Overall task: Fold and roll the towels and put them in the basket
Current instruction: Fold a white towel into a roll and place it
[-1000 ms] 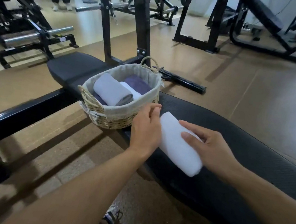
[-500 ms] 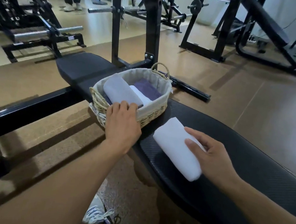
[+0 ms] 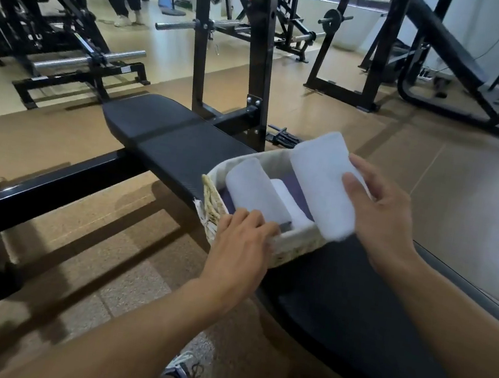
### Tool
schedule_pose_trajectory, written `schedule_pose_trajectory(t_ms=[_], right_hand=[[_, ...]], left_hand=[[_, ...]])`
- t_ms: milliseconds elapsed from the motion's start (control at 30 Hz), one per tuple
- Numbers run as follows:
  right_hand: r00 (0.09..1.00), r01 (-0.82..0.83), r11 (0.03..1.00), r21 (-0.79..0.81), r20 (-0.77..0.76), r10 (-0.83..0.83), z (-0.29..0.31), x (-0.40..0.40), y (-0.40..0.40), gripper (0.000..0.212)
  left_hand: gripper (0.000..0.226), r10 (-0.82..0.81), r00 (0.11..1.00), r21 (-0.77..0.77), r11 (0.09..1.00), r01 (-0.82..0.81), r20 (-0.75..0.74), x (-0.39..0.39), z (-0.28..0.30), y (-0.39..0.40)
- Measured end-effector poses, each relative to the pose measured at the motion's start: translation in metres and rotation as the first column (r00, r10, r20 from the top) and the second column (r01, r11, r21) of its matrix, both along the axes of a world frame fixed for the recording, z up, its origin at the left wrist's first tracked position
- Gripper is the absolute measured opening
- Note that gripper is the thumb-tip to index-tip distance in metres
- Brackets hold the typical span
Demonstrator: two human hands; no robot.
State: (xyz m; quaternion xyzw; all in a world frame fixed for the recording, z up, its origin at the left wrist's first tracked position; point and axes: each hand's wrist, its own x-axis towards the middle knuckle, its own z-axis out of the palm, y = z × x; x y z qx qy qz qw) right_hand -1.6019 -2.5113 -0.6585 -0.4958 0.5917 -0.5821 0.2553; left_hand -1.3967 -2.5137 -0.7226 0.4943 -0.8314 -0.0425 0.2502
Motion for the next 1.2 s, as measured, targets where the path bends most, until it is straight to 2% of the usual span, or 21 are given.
schedule_pose_trajectory(t_ms=[100,200,267,333,367,433,500,533,567,633,700,767,833,900,1000,1100,1167,1200], right_hand=[[0.998,0.05,0.997,0.054,-0.03,-0.049,0.003,-0.003,-0.007,0.032],[0.986,0.091,0.987,0.134,-0.154,-0.07,-0.004,-0.006,-0.016,0.037],[0.976,0.11,0.973,0.201,-0.206,-0.068,-0.011,-0.006,-0.02,0.037],[0.973,0.111,0.963,0.245,-0.225,-0.055,-0.016,-0.004,-0.025,0.037],[0.971,0.103,0.962,0.253,-0.237,-0.041,-0.017,-0.003,-0.026,0.037],[0.965,0.089,0.961,0.261,-0.26,-0.019,-0.017,-0.001,-0.03,0.04],[0.95,0.082,0.95,0.3,-0.311,0.016,-0.016,-0.003,-0.036,0.043],[0.938,0.079,0.94,0.332,-0.345,0.043,-0.017,-0.005,-0.039,0.045],[0.925,0.071,0.927,0.369,-0.372,0.077,-0.018,-0.007,-0.042,0.046],[0.9,0.042,0.898,0.438,-0.407,0.157,-0.019,-0.011,-0.047,0.047],[0.86,0.028,0.875,0.483,-0.458,0.225,-0.018,-0.013,-0.051,0.047],[0.811,0.052,0.841,0.538,-0.514,0.279,-0.017,-0.013,-0.055,0.048],[0.711,0.105,0.818,0.565,-0.618,0.335,-0.019,-0.013,-0.058,0.046],[0.581,0.152,0.845,0.513,-0.738,0.344,-0.022,-0.015,-0.059,0.04],[0.506,0.035,0.875,0.483,-0.764,0.401,-0.018,-0.016,-0.055,0.034],[0.489,-0.067,0.745,0.664,-0.629,0.604,-0.009,-0.016,-0.047,0.055],[0.459,-0.046,0.642,0.765,-0.555,0.694,-0.005,-0.017,-0.044,0.069],[0.443,-0.028,0.62,0.784,-0.546,0.711,-0.006,-0.017,-0.044,0.071]], left_hand=[[0.009,-0.09,0.99,-0.012,0.996,0.089,-0.107,-0.005,0.007,0.018],[0.01,-0.133,0.959,-0.077,0.99,0.117,-0.251,-0.019,0.021,0.021],[0.03,-0.103,0.96,-0.099,0.992,0.08,-0.259,-0.028,0.03,0.013],[0.049,-0.043,0.977,-0.001,0.999,0.044,-0.208,-0.035,0.039,0.001],[0.051,-0.017,0.979,0.082,0.996,0.034,-0.203,-0.037,0.041,-0.004],[0.044,0.045,0.961,0.227,0.974,0.019,-0.275,-0.041,0.042,-0.018],[0.022,0.12,0.941,0.287,0.957,-0.026,-0.316,-0.045,0.041,-0.036],[0.017,0.148,0.954,0.315,0.947,-0.06,-0.262,-0.046,0.041,-0.044],[0.021,0.154,0.974,0.356,0.931,-0.085,-0.169,-0.048,0.039,-0.051],[0.049,0.087,0.995,0.437,0.895,-0.096,0.041,-0.051,0.033,-0.061],[0.069,0.005,0.985,0.465,0.881,-0.086,0.173,-0.054,0.031,-0.066],[0.071,-0.062,0.96,0.449,0.891,-0.069,0.272,-0.056,0.029,-0.071],[0.064,-0.143,0.911,0.394,0.919,-0.023,0.388,-0.058,0.03,-0.075],[0.064,-0.171,0.898,0.382,0.924,0.004,0.406,-0.059,0.023,-0.08],[0.07,-0.116,0.924,0.392,0.919,-0.04,0.365,-0.059,0.011,-0.087],[0.071,-0.084,0.952,0.439,0.897,-0.057,0.295,-0.062,0.01,-0.082],[0.067,-0.087,0.953,0.451,0.891,-0.055,0.289,-0.065,0.014,-0.076],[0.065,-0.087,0.95,0.455,0.888,-0.062,0.3,-0.065,0.016,-0.074]])
